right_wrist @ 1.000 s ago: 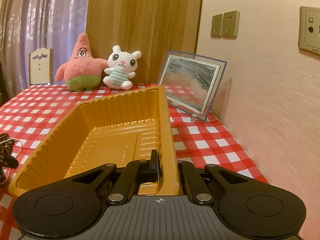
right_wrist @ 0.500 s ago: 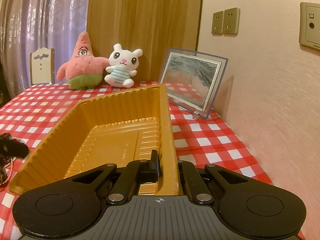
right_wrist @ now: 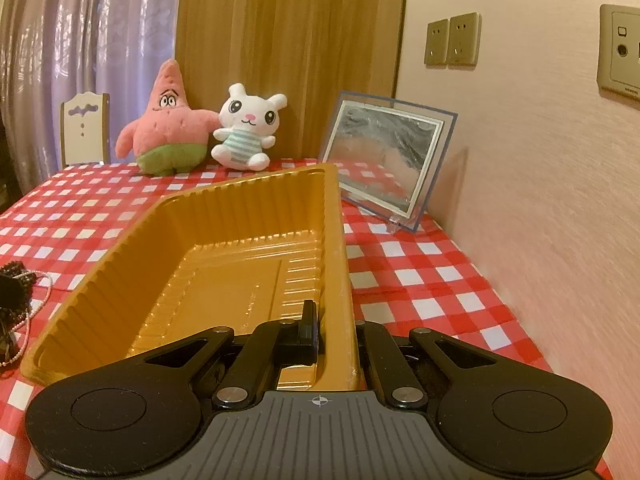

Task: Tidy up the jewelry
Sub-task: 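Close the left gripper on a dark wooden bead bracelet, then lift the bead bracelet with the left gripper, pulling it free of the pile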

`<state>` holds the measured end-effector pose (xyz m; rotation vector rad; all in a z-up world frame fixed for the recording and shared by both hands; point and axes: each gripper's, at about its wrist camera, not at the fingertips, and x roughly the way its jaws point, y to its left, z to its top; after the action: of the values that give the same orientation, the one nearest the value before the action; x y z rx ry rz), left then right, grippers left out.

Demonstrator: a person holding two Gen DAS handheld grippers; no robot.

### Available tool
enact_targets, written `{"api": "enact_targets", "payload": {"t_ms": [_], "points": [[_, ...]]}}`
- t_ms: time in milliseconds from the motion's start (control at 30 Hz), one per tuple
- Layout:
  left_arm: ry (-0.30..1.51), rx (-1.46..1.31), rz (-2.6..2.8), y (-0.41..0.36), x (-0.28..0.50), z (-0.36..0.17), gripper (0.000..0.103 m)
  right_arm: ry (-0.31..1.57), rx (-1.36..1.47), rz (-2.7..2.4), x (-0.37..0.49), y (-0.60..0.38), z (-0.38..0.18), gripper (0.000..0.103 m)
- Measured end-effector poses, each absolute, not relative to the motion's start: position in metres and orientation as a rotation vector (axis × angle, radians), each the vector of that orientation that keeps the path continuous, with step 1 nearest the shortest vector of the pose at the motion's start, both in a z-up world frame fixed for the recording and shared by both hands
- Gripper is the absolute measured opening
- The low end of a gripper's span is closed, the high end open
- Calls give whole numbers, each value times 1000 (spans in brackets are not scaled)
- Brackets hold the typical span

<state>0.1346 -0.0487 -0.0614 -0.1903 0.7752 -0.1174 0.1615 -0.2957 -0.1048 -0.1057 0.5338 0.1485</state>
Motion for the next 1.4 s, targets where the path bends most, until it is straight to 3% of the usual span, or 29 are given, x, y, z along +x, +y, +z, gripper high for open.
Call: {"api": "enact_targets", "payload": {"t_ms": [367,667,833,967,1400], "points": [[830,-231,146,32,94,-75,25,544,-99,143,159,-298,-106,4],[816,-236,172,44,86,-74,25,544,-99,136,161,-297,-105,3],[832,-230,160,36,92,-79,26,545,-99,134,160,-296,-105,3],[825,-252,180,39,102,-81,35,544,-100,134,160,-297,-105,3],[800,-454,331,90,148,-89,34,544,-100,134,159,-296,-104,4]]}}
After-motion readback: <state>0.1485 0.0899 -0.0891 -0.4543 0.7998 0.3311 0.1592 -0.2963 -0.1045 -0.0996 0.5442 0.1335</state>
